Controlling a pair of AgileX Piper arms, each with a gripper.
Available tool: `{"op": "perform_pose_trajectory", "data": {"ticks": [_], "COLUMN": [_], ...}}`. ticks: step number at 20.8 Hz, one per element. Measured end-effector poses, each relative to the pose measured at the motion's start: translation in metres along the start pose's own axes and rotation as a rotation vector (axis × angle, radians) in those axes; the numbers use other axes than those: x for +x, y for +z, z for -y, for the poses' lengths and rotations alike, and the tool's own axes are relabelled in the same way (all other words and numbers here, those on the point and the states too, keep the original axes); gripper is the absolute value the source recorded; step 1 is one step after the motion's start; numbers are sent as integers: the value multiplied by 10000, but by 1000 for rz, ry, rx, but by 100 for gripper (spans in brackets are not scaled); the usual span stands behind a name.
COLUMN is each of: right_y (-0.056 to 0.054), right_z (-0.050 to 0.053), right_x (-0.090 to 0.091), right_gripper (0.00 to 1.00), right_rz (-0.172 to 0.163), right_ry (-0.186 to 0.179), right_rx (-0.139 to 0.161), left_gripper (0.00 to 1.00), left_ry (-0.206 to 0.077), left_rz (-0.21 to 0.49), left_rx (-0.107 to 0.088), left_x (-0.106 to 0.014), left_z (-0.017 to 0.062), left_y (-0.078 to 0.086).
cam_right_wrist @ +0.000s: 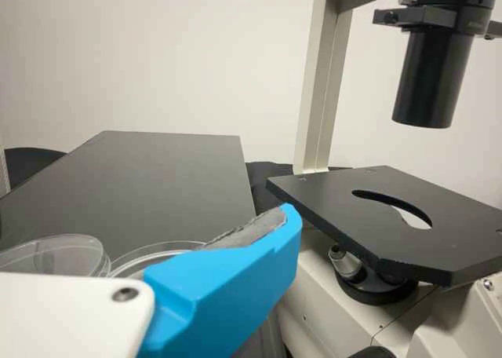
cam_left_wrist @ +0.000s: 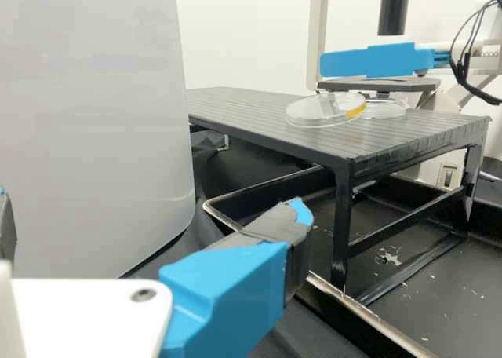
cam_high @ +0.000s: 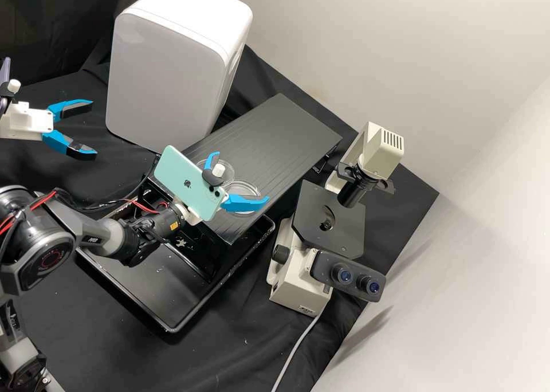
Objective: Place the lid on the petri dish
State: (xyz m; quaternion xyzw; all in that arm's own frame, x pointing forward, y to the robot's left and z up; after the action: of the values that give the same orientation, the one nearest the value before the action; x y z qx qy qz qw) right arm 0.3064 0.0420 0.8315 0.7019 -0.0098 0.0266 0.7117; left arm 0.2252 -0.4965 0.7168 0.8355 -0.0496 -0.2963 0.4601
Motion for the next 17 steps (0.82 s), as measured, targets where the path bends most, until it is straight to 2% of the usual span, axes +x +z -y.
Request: {"op": "perform_pose_trajectory", "data": {"ticks": [9,11,13,17], "right_y": [0,-21,-95,-315], "right_z": [0,-15,-12,86], "right_x": [0,-42,-80,-126], "right_gripper": [100,100,100,100], "right_rz": [0,-11,-44,-149], "right_ry": [0,9,21,30], "right_rx": [0,0,-6,-89], "left_gripper": [100,100,100,100], "left_ry": [0,0,0,0], "left_rz": [0,0,0,0], "left_rx": [0,0,0,0], "left_x": [0,0,0,0], "left_z": [0,0,0,0], "left_y": [0,0,0,0]}}
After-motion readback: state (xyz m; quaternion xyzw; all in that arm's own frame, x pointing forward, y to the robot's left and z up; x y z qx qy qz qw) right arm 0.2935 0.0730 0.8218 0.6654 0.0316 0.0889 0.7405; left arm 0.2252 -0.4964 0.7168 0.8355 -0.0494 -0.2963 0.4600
